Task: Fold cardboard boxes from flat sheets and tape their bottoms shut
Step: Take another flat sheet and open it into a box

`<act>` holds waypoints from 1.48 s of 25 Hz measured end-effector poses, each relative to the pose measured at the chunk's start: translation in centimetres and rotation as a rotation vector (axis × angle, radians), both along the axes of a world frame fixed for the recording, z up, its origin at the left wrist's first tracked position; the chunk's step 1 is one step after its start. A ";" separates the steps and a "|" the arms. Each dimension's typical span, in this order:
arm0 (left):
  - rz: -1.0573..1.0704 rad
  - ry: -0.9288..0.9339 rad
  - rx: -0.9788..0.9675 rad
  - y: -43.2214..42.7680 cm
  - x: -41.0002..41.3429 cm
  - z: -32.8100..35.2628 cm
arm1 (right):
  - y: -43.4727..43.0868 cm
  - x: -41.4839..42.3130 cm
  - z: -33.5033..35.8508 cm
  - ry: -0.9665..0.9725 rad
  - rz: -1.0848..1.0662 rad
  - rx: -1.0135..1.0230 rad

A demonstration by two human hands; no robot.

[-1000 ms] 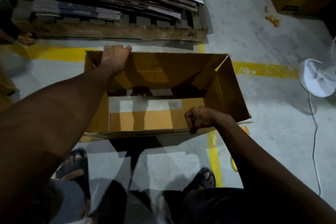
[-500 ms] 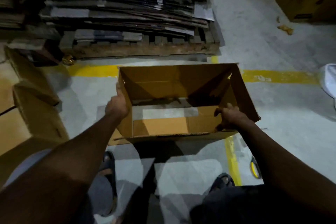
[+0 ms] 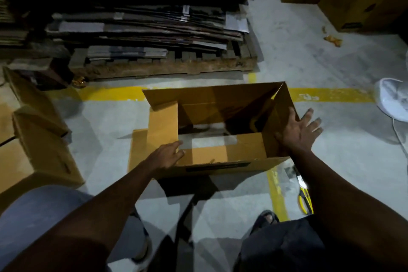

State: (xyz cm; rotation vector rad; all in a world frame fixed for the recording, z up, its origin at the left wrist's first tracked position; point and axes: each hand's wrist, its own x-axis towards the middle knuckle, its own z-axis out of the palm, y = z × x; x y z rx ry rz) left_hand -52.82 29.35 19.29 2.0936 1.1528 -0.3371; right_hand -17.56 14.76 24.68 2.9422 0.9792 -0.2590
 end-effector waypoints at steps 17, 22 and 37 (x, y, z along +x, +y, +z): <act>-0.276 0.223 0.402 4.6 8.3 0.4 | -1.1 1.7 -1.1 0.282 -0.115 0.246; -0.361 0.287 0.479 7.7 14.0 2.6 | 0.5 0.4 -0.8 0.149 -0.101 0.217; -0.225 0.259 0.448 11.8 17.8 2.8 | 1.6 1.4 -3.9 1.069 0.397 -0.458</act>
